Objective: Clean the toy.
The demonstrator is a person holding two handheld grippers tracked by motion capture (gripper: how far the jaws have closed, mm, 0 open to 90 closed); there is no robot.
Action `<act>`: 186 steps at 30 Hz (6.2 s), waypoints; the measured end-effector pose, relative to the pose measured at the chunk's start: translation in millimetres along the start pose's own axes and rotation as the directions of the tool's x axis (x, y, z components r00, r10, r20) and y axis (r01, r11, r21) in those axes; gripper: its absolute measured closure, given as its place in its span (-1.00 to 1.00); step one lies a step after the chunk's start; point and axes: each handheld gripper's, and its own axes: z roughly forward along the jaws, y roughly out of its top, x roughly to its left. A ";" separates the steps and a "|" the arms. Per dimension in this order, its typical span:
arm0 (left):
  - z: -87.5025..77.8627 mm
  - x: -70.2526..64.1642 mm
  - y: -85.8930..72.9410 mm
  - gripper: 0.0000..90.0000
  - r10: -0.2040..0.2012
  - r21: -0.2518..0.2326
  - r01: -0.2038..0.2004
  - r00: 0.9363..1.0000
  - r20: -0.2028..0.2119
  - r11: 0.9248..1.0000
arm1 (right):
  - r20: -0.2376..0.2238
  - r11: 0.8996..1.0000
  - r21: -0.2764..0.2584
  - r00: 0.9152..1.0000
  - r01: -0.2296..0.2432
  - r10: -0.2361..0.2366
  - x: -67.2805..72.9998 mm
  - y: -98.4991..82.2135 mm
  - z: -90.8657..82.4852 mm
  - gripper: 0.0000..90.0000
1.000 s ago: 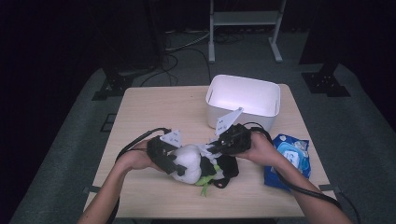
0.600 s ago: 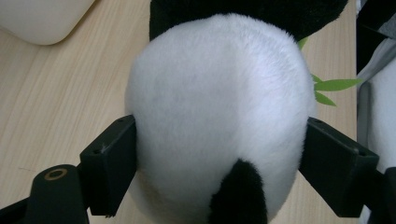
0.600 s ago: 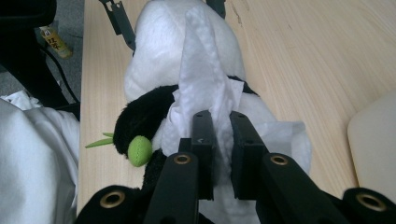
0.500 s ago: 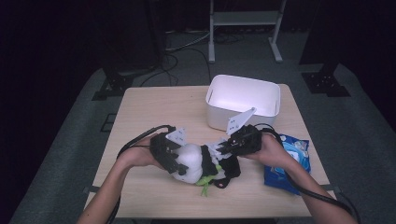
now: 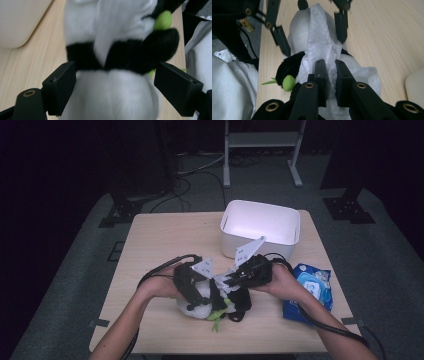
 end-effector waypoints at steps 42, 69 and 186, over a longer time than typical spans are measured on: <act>4.9 -3.0 3.9 -0.66 0.010 0.043 -0.009 1.000 -0.017 0.999 | 0.028 0.996 -0.035 0.996 -0.086 0.087 -10.3 -36.7 -22.8 0.79; 5.7 0.3 5.5 -0.81 -0.018 0.005 0.019 1.000 -0.009 1.000 | 0.008 0.993 -0.074 0.996 -0.089 0.090 -7.8 -39.3 -20.6 0.79; -1.9 -2.6 16.5 -0.82 -0.008 -0.024 0.006 0.996 -0.086 1.000 | 0.027 0.995 -0.028 0.995 -0.091 0.092 -9.7 -48.5 -27.9 0.77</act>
